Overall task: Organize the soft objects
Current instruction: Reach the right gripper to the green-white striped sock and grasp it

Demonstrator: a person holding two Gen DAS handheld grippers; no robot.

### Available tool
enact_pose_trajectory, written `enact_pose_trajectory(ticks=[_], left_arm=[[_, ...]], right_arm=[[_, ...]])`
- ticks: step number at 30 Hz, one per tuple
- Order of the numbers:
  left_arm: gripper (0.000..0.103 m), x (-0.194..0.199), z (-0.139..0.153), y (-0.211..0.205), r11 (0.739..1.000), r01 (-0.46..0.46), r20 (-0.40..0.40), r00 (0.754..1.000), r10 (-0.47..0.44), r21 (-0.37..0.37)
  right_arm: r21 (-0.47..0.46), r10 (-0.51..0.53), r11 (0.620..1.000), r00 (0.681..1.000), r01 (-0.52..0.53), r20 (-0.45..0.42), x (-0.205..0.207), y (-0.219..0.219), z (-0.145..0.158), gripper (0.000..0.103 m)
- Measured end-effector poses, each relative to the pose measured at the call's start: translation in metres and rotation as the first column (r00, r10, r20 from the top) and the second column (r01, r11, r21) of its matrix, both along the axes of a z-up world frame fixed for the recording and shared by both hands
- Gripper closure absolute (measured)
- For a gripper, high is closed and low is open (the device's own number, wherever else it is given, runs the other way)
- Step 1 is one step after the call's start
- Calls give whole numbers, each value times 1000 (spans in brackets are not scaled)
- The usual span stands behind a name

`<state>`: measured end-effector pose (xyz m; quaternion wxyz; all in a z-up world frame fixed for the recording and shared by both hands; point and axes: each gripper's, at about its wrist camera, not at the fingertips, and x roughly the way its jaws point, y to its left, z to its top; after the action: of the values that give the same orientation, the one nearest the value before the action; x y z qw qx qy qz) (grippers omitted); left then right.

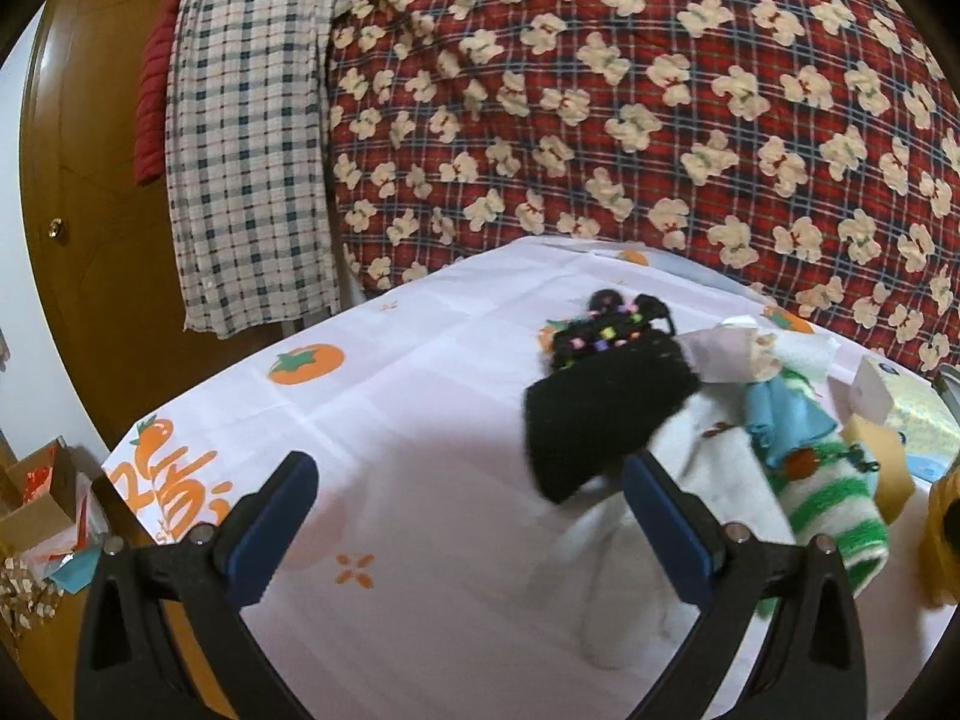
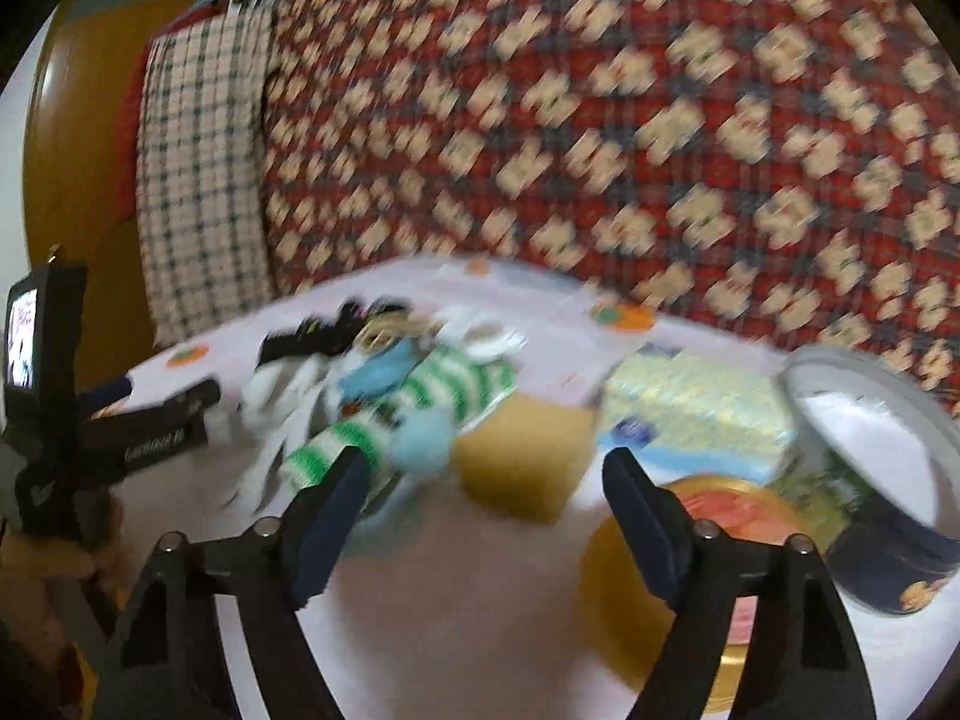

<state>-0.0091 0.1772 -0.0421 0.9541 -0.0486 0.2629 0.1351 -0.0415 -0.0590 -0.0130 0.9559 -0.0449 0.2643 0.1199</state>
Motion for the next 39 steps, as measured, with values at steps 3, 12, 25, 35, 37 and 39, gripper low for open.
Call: enact_pose_trajectory(ticks=[3, 12, 25, 35, 37, 39], left_arm=[[1, -1, -4, 11, 1000, -16, -8, 1000, 16, -20], [6, -4, -2, 16, 1000, -5, 1, 1000, 5, 6], [6, -4, -1, -3, 988, 152, -41, 988, -151, 8], [6, 6, -3, -50, 945, 319, -90, 942, -325, -71], [6, 11, -7, -60, 942, 327, -129, 934, -334, -69], [6, 17, -12, -67, 943, 327, -170, 927, -333, -60]], right_arm=[[54, 38, 998, 997, -35, -62, 8, 8, -5, 25], [261, 95, 965, 948, -13, -303, 54, 39, -38, 25], [418, 216, 907, 912, -56, -348, 57, 16, -45, 77], [299, 228, 939, 957, -167, -182, -1, -23, -21, 79], [306, 230, 936, 961, -174, -156, -4, -27, -18, 79], [319, 237, 930, 963, -185, -132, -8, -29, -17, 79]])
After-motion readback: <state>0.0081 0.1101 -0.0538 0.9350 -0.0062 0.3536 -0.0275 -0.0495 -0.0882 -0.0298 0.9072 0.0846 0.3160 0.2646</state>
